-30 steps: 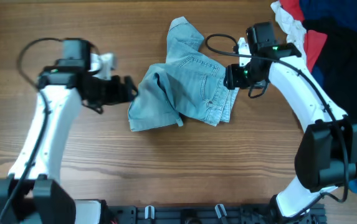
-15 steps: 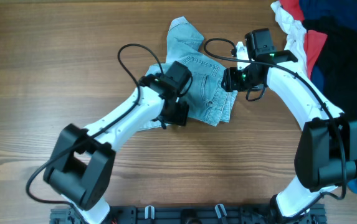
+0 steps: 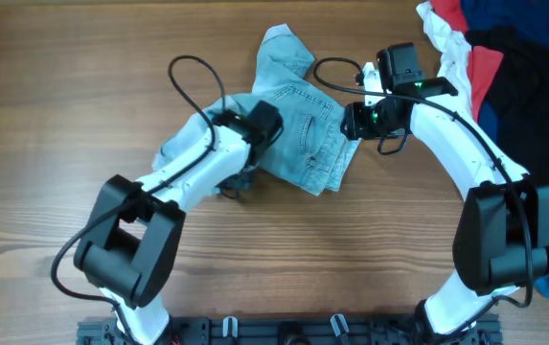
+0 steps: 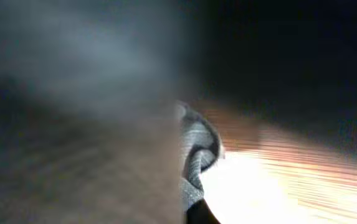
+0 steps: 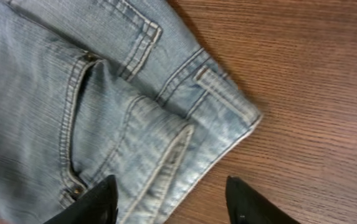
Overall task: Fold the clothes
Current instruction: 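Grasp the shorts' left leg hem with the left gripper, then lift the shorts with both grippers and stretch them apart, lay flat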
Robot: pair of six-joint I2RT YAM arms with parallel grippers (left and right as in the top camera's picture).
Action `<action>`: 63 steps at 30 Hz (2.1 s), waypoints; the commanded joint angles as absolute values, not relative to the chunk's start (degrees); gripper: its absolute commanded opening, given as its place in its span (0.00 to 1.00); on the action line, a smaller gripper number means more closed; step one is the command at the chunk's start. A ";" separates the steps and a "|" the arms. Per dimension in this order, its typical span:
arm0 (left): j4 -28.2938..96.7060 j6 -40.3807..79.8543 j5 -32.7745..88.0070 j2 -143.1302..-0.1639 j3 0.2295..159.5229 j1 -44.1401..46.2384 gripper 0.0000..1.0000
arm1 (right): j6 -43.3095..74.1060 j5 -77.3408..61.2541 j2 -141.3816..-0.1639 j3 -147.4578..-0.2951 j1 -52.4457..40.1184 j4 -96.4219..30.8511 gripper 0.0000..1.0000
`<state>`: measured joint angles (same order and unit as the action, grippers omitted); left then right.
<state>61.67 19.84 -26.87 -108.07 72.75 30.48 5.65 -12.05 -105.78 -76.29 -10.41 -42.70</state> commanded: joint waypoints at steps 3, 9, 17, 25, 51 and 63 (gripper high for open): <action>61.19 20.16 -49.23 -104.66 73.63 24.10 0.04 | 6.66 -15.55 -106.96 -76.05 -10.83 -40.56 0.50; 56.97 20.16 -49.58 -104.66 73.63 19.81 0.04 | 9.37 -15.97 -113.38 -76.05 -14.37 -36.93 0.50; 57.32 20.27 -49.30 -104.66 73.63 8.62 0.04 | 9.63 -14.92 -118.08 -76.18 -14.24 -33.61 0.24; 56.93 23.24 -49.10 -102.06 73.63 5.82 0.04 | 7.57 -15.09 -102.35 -83.90 -14.17 -42.24 0.04; 43.24 -0.10 -7.51 -91.13 73.52 3.05 0.95 | -13.45 -23.14 -86.06 -83.88 -14.28 -57.45 0.04; 27.11 -7.33 -7.20 -108.97 73.52 -3.92 0.95 | -13.50 -22.96 -93.36 -83.88 -14.28 -55.70 0.04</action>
